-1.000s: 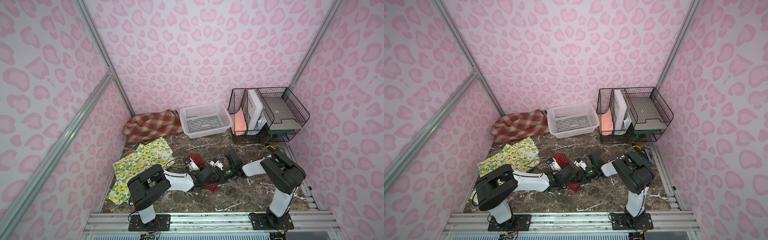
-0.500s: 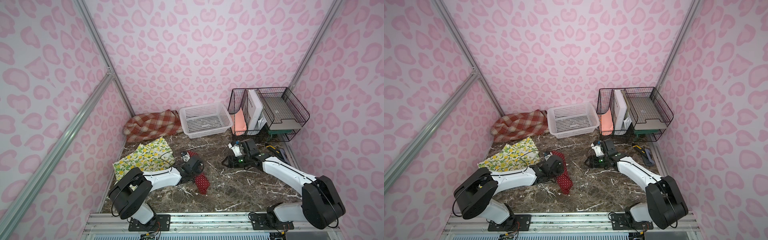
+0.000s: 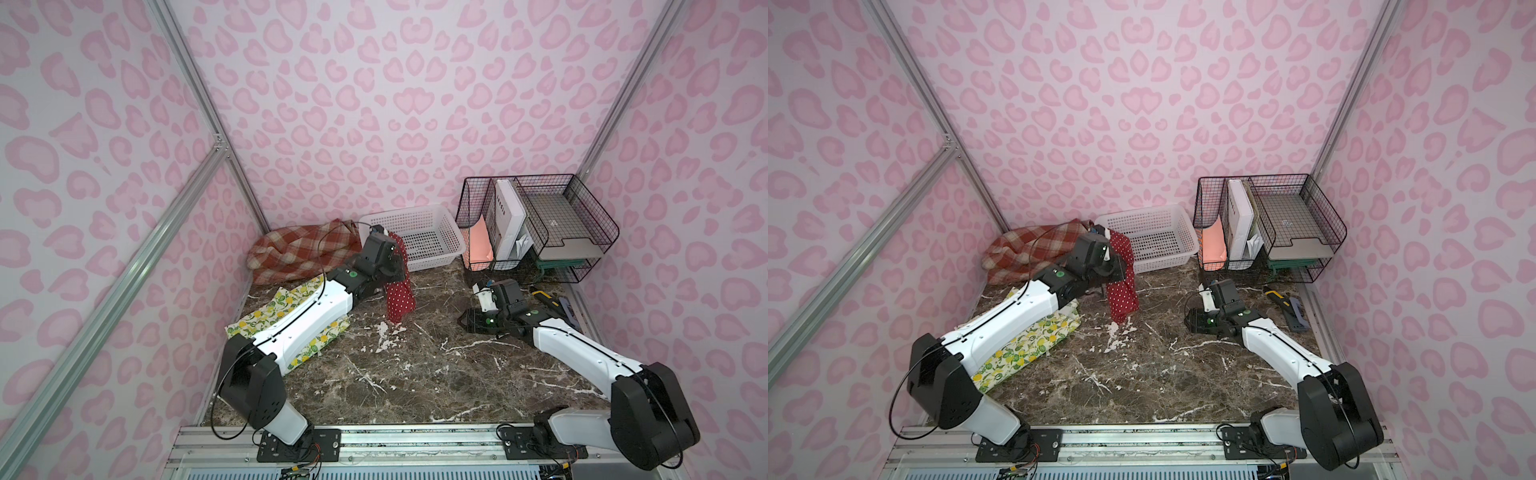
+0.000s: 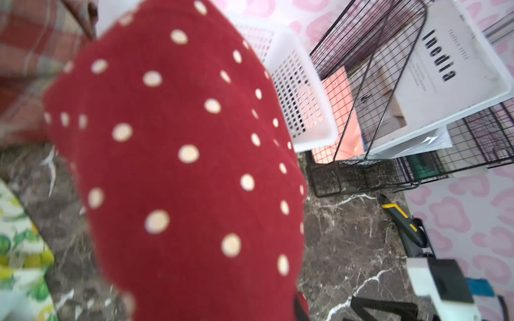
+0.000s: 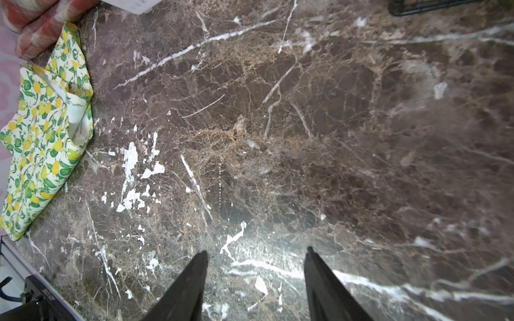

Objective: Roll up the skirts
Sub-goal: Pick up the skirt from the center of the board, then place the skirt in the basket.

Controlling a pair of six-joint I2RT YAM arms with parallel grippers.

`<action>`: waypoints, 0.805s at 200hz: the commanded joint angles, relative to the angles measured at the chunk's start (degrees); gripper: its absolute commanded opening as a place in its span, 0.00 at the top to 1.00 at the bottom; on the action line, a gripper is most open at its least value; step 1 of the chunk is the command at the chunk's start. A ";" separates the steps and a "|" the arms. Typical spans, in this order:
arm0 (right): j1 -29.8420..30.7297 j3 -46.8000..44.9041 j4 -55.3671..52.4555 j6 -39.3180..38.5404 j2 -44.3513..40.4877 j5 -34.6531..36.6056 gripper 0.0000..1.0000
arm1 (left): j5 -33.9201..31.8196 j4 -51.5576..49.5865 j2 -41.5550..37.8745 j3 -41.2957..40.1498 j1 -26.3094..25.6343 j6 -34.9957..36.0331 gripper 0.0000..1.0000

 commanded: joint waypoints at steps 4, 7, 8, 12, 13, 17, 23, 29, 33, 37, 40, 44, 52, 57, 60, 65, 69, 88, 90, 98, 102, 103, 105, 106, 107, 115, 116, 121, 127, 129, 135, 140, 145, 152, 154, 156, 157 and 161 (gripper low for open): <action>-0.34 -1.07 4.46 0.50 0.63 -0.95 0.40 | 9.88 -4.81 9.31 15.15 2.77 12.74 1.00; -0.33 -1.29 4.87 0.54 0.80 -1.14 0.40 | 10.45 -5.42 10.77 17.52 3.06 13.58 1.00; -0.37 -1.36 4.99 0.51 0.85 -1.20 0.40 | 10.51 -5.69 11.41 18.19 3.20 13.82 1.00; -0.38 -1.59 5.53 0.64 0.97 -1.48 0.40 | 10.51 -6.41 13.31 21.18 3.56 14.53 1.00; -0.40 -1.65 5.63 0.69 1.07 -1.54 0.40 | 10.50 -6.50 13.86 22.00 3.67 14.78 1.00; -0.42 -1.94 6.07 0.79 1.24 -1.76 0.40 | 11.08 -6.88 15.76 24.69 4.10 15.46 1.00; -0.50 -2.38 6.77 0.96 1.64 -2.16 0.40 | 13.17 -7.16 18.49 28.49 4.89 16.58 1.00; -0.50 -2.79 7.45 1.07 1.95 -2.52 0.40 | 14.29 -7.29 21.42 31.84 5.85 16.98 1.00; -0.50 -2.91 7.91 1.10 2.02 -2.72 0.40 | 14.46 -7.57 23.18 34.17 6.40 17.03 1.00; -0.50 -3.17 8.13 1.16 2.28 -2.91 0.40 | 15.06 -7.67 25.00 36.30 6.98 17.14 1.00; -0.51 -3.31 8.33 1.23 2.33 -2.90 0.40 | 15.76 -7.61 26.23 37.80 7.45 17.27 1.00; -0.50 -3.47 8.66 1.28 2.39 -2.95 0.40 | 16.70 -7.30 27.85 39.52 7.99 17.31 1.00; -0.51 -4.04 9.40 1.36 2.32 -2.96 0.40 | 16.91 -6.63 31.03 42.93 9.11 17.03 1.00; -0.50 -4.41 9.67 1.45 2.18 -2.85 0.40 | 17.53 -6.10 33.03 44.89 9.65 16.98 1.00; -0.50 -4.61 9.89 1.58 2.14 -2.81 0.40 | 17.72 -5.71 34.17 46.00 9.94 17.04 1.00; -0.62 -4.76 10.18 1.71 2.08 -2.91 0.40 | 18.23 -5.02 36.03 47.75 10.38 17.48 1.00; -0.58 -4.93 10.45 1.71 2.08 -3.19 0.40 | 18.30 -4.33 37.41 48.92 10.65 18.04 1.00; -0.59 -5.71 11.63 1.46 2.39 -3.89 0.40 | 17.87 1.16 42.23 51.27 11.49 20.65 1.00; -0.66 -5.80 11.82 1.45 2.50 -3.90 0.40 | 17.63 2.01 42.62 51.25 11.55 20.73 1.00; -0.68 -5.95 12.35 1.36 2.84 -4.28 0.41 | 16.39 4.63 44.31 51.43 11.72 20.75 1.00; -0.68 -5.96 12.52 1.36 3.08 -4.40 0.41 | 15.87 5.19 45.36 52.03 11.76 20.75 1.00; -0.68 -5.98 12.60 1.36 3.18 -4.46 0.41 | 15.73 5.28 45.62 52.33 11.81 20.75 1.00; -0.70 -5.95 12.65 1.32 3.33 -4.43 0.41 | 15.56 5.19 46.37 52.85 11.80 20.75 1.00; -0.69 -5.98 12.67 1.34 3.39 -4.43 0.41 | 15.44 5.11 46.65 53.31 11.87 20.71 1.00; -0.68 -5.95 12.67 1.35 3.50 -4.43 0.41 | 15.29 4.93 46.92 53.71 11.91 20.69 1.00; -0.77 -6.07 13.15 1.26 4.11 -4.54 0.41 | 13.07 3.10 49.90 57.08 12.03 20.84 1.00; -0.77 -6.08 13.26 1.27 4.26 -4.57 0.41 | 12.83 2.96 50.31 57.53 11.99 20.88 1.00; -0.77 -6.08 13.52 1.15 4.74 -4.89 0.41 | 11.19 2.26 51.75 58.80 12.03 20.81 1.00; -0.77 -6.23 14.03 0.99 5.27 -5.14 0.41 | 9.06 2.33 52.85 59.14 12.03 20.32 1.00; -0.77 -6.19 14.15 1.00 5.53 -5.20 0.41 | 8.42 2.30 53.22 59.17 12.07 20.05 1.00; -0.91 -6.22 14.48 0.94 6.21 -5.46 0.41 | 6.95 2.15 54.02 59.09 12.12 19.19 1.00; -0.86 -6.14 14.67 0.85 6.76 -5.54 0.41 | 6.29 1.81 54.71 59.08 12.20 18.56 1.00; -0.94 -6.10 14.82 0.76 7.30 -5.57 0.41 | 5.89 1.25 55.13 59.12 12.21 18.25 1.00; -0.90 -6.09 15.08 0.70 7.91 -5.66 0.41 | 5.04 0.30 55.53 59.05 12.17 18.05 1.00; -1.00 -6.09 15.14 0.67 8.10 -5.72 0.41 | 4.73 -0.29 55.61 59.06 12.13 17.81 1.00; -1.02 -6.14 15.31 0.62 8.30 -5.78 0.41 | 4.41 -0.68 55.63 59.07 12.12 17.89 1.00; -1.03 -6.11 15.35 0.55 8.33 -5.81 0.41 | 4.24 -1.00 55.59 59.01 12.12 17.83 1.00; -1.08 -6.09 15.46 0.51 8.69 -5.91 0.41 | 3.27 -1.75 55.63 58.87 12.07 17.31 1.00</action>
